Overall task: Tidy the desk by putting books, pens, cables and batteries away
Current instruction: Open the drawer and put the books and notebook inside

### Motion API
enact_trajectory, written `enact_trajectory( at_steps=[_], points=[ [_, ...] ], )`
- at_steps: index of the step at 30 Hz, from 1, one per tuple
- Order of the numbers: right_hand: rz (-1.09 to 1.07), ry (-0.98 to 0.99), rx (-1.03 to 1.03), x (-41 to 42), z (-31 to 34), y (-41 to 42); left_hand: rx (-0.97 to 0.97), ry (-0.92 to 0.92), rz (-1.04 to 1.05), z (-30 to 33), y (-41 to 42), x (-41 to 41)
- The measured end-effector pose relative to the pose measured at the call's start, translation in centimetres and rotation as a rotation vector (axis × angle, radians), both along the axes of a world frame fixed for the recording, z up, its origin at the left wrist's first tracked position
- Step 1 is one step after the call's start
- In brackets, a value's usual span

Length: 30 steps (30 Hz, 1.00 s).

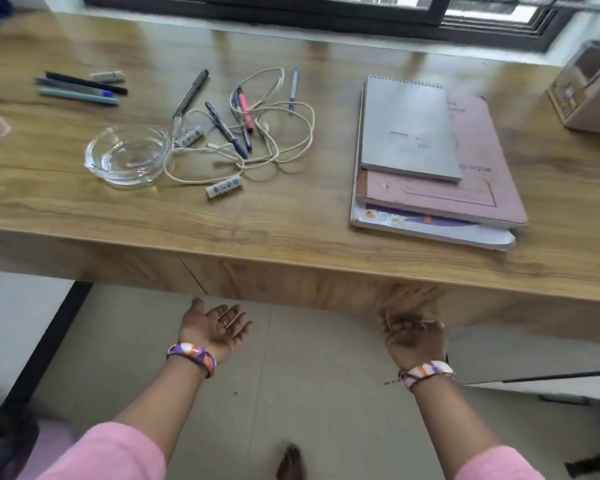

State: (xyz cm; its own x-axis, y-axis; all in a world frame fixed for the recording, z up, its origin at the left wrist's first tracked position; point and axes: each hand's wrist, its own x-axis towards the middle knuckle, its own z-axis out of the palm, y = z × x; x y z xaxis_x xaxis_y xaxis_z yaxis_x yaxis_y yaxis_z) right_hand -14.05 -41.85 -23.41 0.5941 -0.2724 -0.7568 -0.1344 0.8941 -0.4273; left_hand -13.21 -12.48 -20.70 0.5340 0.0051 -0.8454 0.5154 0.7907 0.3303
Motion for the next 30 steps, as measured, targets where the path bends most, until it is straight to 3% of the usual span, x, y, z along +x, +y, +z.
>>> enact_trajectory(
  at_steps=[10, 19, 21, 23, 25, 27, 28, 30],
  points=[
    [0.111, 0.001, -0.043, -0.3, 0.7, -0.6, -0.035, -0.116, 0.034, 0.9, 0.0, -0.9],
    [0.241, 0.222, -0.083, -8.9, 0.3, -1.3, 0.258, 0.028, 0.106, -1.3, -1.7, -6.7],
    [0.306, 0.288, -0.147, -10.9, 1.7, -1.8, 0.528, 0.061, 0.088, -0.6, -3.2, -8.2],
    [0.331, 0.323, -0.435, -12.6, 3.1, -3.0, 0.98, 0.007, -0.026, 1.2, -6.1, -10.7],
    [0.275, 0.417, -0.917, -14.2, 5.1, -3.8, 1.414, -0.392, -0.144, 3.4, -10.0, -14.5],
    [0.189, 0.393, -1.231, -16.3, 8.0, -3.6, 1.753, -0.797, -0.365, 4.5, -13.0, -17.5],
    [0.193, 0.344, -1.336, -17.3, 9.1, -3.4, 1.901, -0.925, -0.531, 4.8, -13.9, -17.9],
    [0.382, 0.266, -1.558, -18.4, 10.7, -3.0, 2.15, -0.993, -0.931, 6.1, -14.9, -16.9]
  ],
)
